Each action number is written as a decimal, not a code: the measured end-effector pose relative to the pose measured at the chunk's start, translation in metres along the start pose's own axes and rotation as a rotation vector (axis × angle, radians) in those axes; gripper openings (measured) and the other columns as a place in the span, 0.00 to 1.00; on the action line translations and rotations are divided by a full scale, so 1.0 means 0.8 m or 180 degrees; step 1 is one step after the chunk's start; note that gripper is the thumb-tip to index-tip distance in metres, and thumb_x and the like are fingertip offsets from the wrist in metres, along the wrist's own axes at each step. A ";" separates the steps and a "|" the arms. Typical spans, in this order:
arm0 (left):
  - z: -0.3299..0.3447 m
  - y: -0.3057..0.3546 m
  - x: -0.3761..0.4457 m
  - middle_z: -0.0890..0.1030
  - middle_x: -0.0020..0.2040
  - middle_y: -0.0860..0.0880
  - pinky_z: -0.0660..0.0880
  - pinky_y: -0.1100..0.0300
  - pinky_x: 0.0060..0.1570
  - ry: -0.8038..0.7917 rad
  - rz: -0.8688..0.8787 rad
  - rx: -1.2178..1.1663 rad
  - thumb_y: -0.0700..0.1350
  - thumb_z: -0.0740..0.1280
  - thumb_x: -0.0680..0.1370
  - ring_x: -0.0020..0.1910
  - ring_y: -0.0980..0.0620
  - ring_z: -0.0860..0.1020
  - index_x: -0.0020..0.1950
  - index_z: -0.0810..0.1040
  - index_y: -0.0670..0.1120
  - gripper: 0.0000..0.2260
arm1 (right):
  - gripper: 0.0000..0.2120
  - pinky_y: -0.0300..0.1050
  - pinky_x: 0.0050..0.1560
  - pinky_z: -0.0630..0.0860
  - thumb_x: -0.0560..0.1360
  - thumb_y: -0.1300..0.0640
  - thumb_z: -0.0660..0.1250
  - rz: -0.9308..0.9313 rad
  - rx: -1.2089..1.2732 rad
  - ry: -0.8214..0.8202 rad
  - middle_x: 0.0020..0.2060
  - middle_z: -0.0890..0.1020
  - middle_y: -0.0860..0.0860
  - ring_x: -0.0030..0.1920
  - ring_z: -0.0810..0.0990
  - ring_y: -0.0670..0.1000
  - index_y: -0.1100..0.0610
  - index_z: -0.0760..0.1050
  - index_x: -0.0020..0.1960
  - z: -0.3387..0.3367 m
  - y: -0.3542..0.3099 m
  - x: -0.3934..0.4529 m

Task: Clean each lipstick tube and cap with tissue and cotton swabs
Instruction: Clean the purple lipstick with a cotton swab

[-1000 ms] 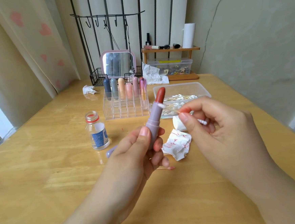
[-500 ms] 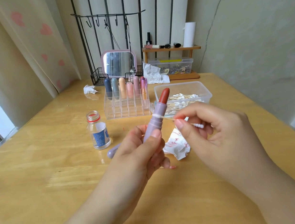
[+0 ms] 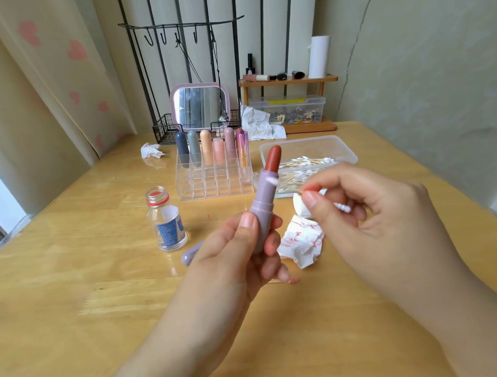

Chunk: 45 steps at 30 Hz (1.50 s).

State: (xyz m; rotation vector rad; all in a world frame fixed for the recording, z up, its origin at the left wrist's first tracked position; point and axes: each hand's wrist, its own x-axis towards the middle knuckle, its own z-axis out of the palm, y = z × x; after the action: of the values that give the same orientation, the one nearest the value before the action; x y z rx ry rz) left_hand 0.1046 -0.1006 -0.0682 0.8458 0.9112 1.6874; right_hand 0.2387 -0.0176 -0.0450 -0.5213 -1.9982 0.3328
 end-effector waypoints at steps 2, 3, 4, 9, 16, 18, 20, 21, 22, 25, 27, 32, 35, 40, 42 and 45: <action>0.000 -0.001 0.001 0.71 0.32 0.47 0.74 0.61 0.32 -0.0014 -0.0030 -0.0064 0.48 0.61 0.73 0.27 0.52 0.67 0.45 0.80 0.38 0.14 | 0.05 0.30 0.30 0.64 0.74 0.54 0.65 0.0078 0.0030 0.0103 0.30 0.74 0.51 0.29 0.70 0.47 0.53 0.78 0.42 -0.003 0.002 0.002; -0.001 -0.002 0.003 0.71 0.32 0.47 0.74 0.60 0.32 -0.0017 -0.0051 -0.0109 0.48 0.62 0.73 0.26 0.52 0.67 0.45 0.80 0.38 0.14 | 0.05 0.29 0.30 0.64 0.73 0.54 0.66 0.0065 0.0053 0.0072 0.29 0.74 0.51 0.29 0.70 0.47 0.53 0.78 0.42 -0.003 0.001 0.002; -0.002 -0.003 0.005 0.71 0.31 0.47 0.74 0.60 0.31 -0.0031 -0.0077 -0.0160 0.48 0.62 0.73 0.26 0.52 0.67 0.44 0.80 0.39 0.14 | 0.04 0.28 0.30 0.64 0.73 0.55 0.66 0.0027 0.0078 0.0004 0.27 0.73 0.50 0.29 0.70 0.45 0.53 0.79 0.41 -0.002 0.000 0.001; -0.004 -0.005 0.012 0.71 0.30 0.48 0.73 0.59 0.30 -0.0143 -0.0145 -0.0275 0.49 0.66 0.71 0.24 0.53 0.66 0.41 0.83 0.41 0.12 | 0.03 0.26 0.30 0.63 0.72 0.57 0.68 -0.0075 0.0043 -0.0137 0.25 0.72 0.46 0.28 0.69 0.39 0.54 0.78 0.40 0.001 -0.002 -0.001; -0.003 -0.001 0.004 0.69 0.32 0.50 0.73 0.62 0.32 0.0002 0.0025 0.0114 0.49 0.62 0.72 0.27 0.53 0.67 0.45 0.79 0.42 0.11 | 0.03 0.33 0.29 0.65 0.72 0.57 0.68 -0.0049 -0.0052 0.0080 0.26 0.73 0.51 0.29 0.69 0.47 0.54 0.79 0.41 0.001 -0.003 0.000; -0.002 -0.002 0.003 0.69 0.32 0.50 0.73 0.62 0.32 0.0001 0.0055 0.0201 0.49 0.62 0.73 0.27 0.53 0.68 0.45 0.78 0.42 0.11 | 0.02 0.33 0.30 0.65 0.72 0.58 0.69 -0.0065 -0.0075 0.0085 0.26 0.73 0.51 0.29 0.69 0.48 0.54 0.79 0.41 0.002 -0.005 -0.001; -0.002 -0.002 0.002 0.68 0.33 0.50 0.73 0.63 0.33 -0.0025 0.0082 0.0262 0.49 0.62 0.73 0.27 0.53 0.68 0.44 0.79 0.44 0.11 | 0.03 0.33 0.31 0.65 0.73 0.57 0.68 -0.0085 -0.0120 0.0100 0.25 0.74 0.50 0.30 0.70 0.50 0.54 0.79 0.41 0.002 -0.006 0.000; -0.002 -0.001 0.001 0.68 0.33 0.50 0.73 0.63 0.33 -0.0037 0.0085 0.0285 0.49 0.62 0.73 0.27 0.53 0.68 0.43 0.80 0.44 0.11 | 0.03 0.33 0.30 0.65 0.73 0.57 0.67 -0.0080 -0.0130 0.0104 0.25 0.74 0.50 0.30 0.70 0.51 0.54 0.79 0.41 0.001 -0.006 0.000; -0.002 -0.001 0.001 0.68 0.33 0.50 0.73 0.63 0.33 -0.0048 0.0086 0.0295 0.49 0.62 0.73 0.27 0.53 0.68 0.43 0.80 0.45 0.11 | 0.04 0.34 0.30 0.65 0.73 0.57 0.67 -0.0064 -0.0130 0.0110 0.25 0.74 0.50 0.30 0.69 0.51 0.55 0.79 0.41 0.001 -0.006 0.000; -0.002 0.000 0.000 0.68 0.33 0.49 0.73 0.63 0.33 -0.0084 0.0083 0.0274 0.49 0.62 0.73 0.27 0.53 0.68 0.43 0.80 0.45 0.11 | 0.03 0.33 0.30 0.64 0.73 0.59 0.68 -0.0005 -0.0051 0.0128 0.25 0.72 0.51 0.29 0.70 0.49 0.55 0.79 0.40 -0.001 -0.005 0.001; -0.001 0.001 -0.001 0.68 0.33 0.49 0.73 0.63 0.33 -0.0088 0.0078 0.0240 0.48 0.62 0.73 0.27 0.53 0.68 0.42 0.81 0.45 0.10 | 0.04 0.30 0.30 0.64 0.73 0.59 0.67 0.0045 0.0062 0.0112 0.28 0.72 0.52 0.28 0.69 0.46 0.55 0.78 0.39 -0.002 -0.004 0.002; 0.000 0.004 -0.002 0.68 0.33 0.48 0.73 0.62 0.32 -0.0127 0.0061 0.0095 0.48 0.62 0.73 0.27 0.53 0.68 0.42 0.81 0.44 0.11 | 0.05 0.39 0.28 0.67 0.71 0.55 0.65 0.0223 0.0159 0.0134 0.25 0.67 0.54 0.26 0.67 0.52 0.52 0.75 0.37 -0.005 0.000 0.002; 0.000 0.004 -0.002 0.68 0.32 0.48 0.73 0.62 0.32 -0.0135 0.0059 0.0067 0.48 0.62 0.73 0.27 0.53 0.69 0.41 0.81 0.44 0.11 | 0.06 0.45 0.27 0.69 0.71 0.51 0.63 0.0313 0.0410 0.0133 0.26 0.68 0.54 0.24 0.69 0.53 0.51 0.75 0.38 -0.007 -0.002 0.002; -0.001 0.001 0.001 0.69 0.31 0.50 0.73 0.62 0.32 -0.0133 0.0075 0.0164 0.48 0.62 0.73 0.26 0.53 0.69 0.40 0.82 0.46 0.11 | 0.05 0.32 0.30 0.65 0.74 0.52 0.64 0.0076 0.0300 0.0076 0.30 0.71 0.52 0.29 0.68 0.46 0.51 0.77 0.42 -0.002 -0.006 0.001; -0.001 0.001 0.001 0.69 0.31 0.50 0.73 0.62 0.32 -0.0139 0.0084 0.0186 0.48 0.62 0.73 0.26 0.53 0.69 0.40 0.82 0.46 0.11 | 0.05 0.33 0.30 0.65 0.74 0.53 0.64 0.0066 0.0247 0.0070 0.31 0.72 0.52 0.30 0.69 0.47 0.52 0.77 0.42 -0.001 -0.006 0.001; 0.000 0.000 0.001 0.69 0.32 0.50 0.73 0.62 0.33 -0.0158 0.0086 0.0201 0.48 0.62 0.73 0.26 0.53 0.68 0.40 0.82 0.45 0.11 | 0.06 0.32 0.30 0.65 0.74 0.53 0.64 0.0069 0.0198 0.0090 0.31 0.72 0.52 0.30 0.69 0.47 0.52 0.78 0.42 -0.001 -0.005 0.001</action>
State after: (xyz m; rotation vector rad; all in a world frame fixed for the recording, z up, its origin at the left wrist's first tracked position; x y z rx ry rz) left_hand 0.1041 -0.1003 -0.0679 0.9419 0.9269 1.6609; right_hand 0.2379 -0.0209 -0.0421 -0.5059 -1.9499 0.3976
